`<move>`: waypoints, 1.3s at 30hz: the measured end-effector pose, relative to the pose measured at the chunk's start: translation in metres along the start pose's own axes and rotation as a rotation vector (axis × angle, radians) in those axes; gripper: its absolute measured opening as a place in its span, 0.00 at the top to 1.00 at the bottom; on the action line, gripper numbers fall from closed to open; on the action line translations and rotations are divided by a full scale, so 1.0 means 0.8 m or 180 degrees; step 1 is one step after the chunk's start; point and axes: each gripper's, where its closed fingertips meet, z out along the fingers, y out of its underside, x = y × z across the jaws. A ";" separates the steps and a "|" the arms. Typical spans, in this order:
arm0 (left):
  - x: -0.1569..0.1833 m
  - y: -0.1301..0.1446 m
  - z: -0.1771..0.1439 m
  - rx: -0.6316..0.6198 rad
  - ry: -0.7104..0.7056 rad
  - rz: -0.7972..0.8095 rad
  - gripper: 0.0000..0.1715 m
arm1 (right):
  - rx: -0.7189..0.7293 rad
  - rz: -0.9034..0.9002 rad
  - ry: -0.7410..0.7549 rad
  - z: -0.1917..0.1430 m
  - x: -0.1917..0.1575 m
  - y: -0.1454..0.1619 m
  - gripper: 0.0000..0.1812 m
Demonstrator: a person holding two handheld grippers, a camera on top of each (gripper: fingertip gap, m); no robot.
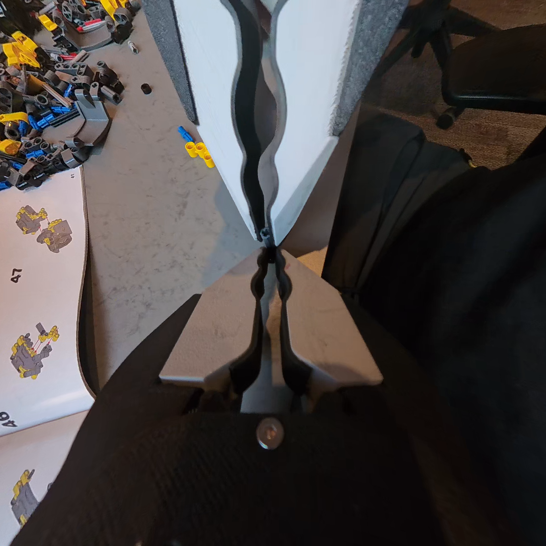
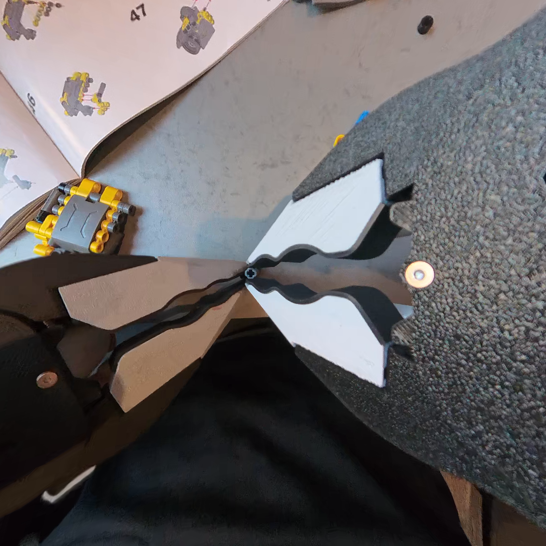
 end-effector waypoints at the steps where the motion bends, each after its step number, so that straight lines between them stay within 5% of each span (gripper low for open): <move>1: 0.000 0.000 0.000 0.0001 0.0011 -0.0013 0.99 | 0.0011 -0.0072 0.0044 0.001 0.000 0.001 0.97; 11: -0.001 0.000 0.000 0.0004 -0.0004 -0.0015 0.99 | 0.0380 0.0026 0.0186 0.001 0.002 -0.002 0.97; 20: -0.003 -0.002 -0.001 0.0018 -0.0003 -0.0100 0.99 | 0.1012 0.0233 0.0452 -0.029 0.008 -0.015 0.84; 30: 0.008 -0.064 -0.047 0.1082 0.1535 -0.1836 0.99 | 0.0963 -0.0692 0.0759 -0.065 -0.018 -0.016 0.78; 39: 0.008 -0.083 -0.073 0.1530 0.2126 -0.2381 0.99 | 0.1206 -0.0775 0.0884 -0.073 -0.020 -0.037 0.79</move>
